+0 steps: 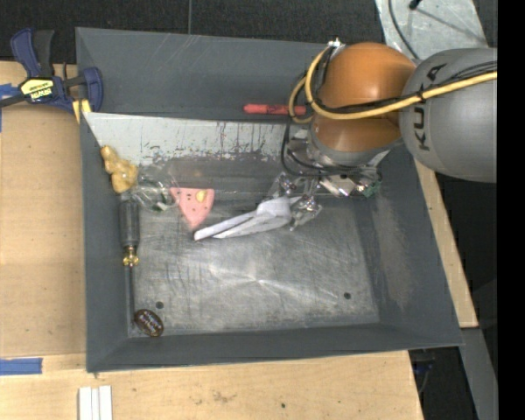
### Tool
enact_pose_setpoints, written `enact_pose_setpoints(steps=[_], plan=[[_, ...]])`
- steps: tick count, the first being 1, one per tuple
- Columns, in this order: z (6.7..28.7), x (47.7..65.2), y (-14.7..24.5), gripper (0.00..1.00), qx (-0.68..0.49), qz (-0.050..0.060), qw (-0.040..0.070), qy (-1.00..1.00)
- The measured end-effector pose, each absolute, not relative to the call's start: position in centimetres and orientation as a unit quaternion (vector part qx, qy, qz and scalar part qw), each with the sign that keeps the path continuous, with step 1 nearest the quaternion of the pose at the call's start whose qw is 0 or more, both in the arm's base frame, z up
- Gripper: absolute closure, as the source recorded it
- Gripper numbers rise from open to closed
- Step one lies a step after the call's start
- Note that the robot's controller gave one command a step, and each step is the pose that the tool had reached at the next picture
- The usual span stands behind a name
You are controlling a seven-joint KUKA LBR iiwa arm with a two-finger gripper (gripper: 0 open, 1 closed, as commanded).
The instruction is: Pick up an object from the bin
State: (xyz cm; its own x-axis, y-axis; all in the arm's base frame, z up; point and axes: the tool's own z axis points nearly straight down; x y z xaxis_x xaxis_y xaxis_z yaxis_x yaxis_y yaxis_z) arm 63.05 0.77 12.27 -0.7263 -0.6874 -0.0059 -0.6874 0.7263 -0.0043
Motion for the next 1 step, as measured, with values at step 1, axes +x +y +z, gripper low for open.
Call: enact_pose_setpoints(steps=[1], plan=[[18.37,63.21,0.7,1.0,-0.369,-0.002,0.005,0.929]])
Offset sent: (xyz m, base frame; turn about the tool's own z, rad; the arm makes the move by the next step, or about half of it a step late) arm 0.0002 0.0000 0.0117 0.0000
